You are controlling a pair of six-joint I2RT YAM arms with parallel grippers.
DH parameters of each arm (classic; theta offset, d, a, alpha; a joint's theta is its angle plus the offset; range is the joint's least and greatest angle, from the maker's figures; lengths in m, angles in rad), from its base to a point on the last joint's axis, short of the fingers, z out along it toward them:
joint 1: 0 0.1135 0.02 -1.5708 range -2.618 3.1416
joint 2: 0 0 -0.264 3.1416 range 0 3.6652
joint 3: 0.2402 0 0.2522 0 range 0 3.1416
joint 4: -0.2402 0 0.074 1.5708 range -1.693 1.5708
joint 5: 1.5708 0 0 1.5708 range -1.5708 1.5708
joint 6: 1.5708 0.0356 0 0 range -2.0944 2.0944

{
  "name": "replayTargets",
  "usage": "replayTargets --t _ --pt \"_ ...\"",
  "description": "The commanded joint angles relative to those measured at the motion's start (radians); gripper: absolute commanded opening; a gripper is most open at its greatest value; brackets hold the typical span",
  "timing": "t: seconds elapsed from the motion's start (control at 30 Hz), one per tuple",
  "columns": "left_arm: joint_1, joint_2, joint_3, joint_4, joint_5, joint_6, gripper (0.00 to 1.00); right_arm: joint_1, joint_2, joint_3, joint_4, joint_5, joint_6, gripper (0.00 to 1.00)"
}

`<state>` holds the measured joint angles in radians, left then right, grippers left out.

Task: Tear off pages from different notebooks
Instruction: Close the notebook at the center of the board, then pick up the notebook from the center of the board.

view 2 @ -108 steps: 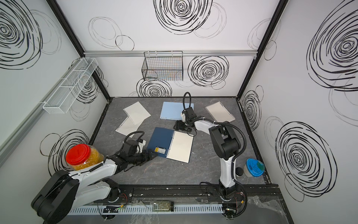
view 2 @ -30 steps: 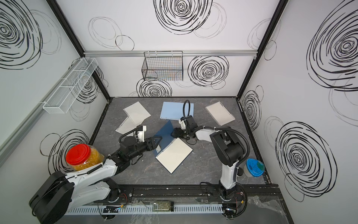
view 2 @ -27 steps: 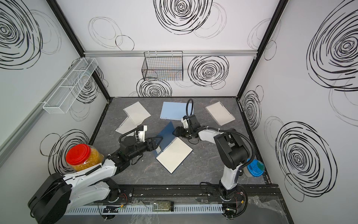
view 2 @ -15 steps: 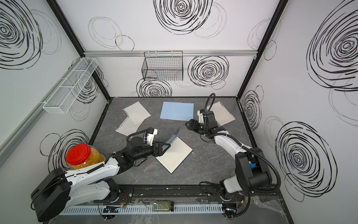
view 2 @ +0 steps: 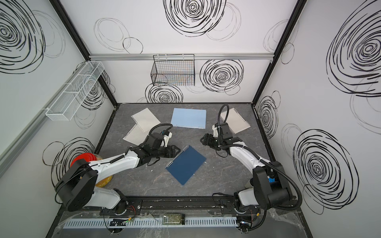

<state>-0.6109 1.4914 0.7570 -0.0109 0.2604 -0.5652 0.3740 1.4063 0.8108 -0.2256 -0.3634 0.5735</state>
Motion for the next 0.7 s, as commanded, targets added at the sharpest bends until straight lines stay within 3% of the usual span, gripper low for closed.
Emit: replayTargets --t 0.0,0.37,0.67 --pt "-0.001 0.071 0.083 -0.135 -0.015 0.082 0.65 0.079 0.041 0.010 -0.094 0.030 -0.014 0.74" --pt "-0.004 0.271 0.211 -0.217 0.008 0.132 0.65 0.323 0.017 -0.122 -0.084 0.070 0.171 0.74" --pt "-0.036 0.345 0.243 -0.268 0.032 0.180 0.66 0.393 0.016 -0.223 0.049 0.054 0.273 0.74"
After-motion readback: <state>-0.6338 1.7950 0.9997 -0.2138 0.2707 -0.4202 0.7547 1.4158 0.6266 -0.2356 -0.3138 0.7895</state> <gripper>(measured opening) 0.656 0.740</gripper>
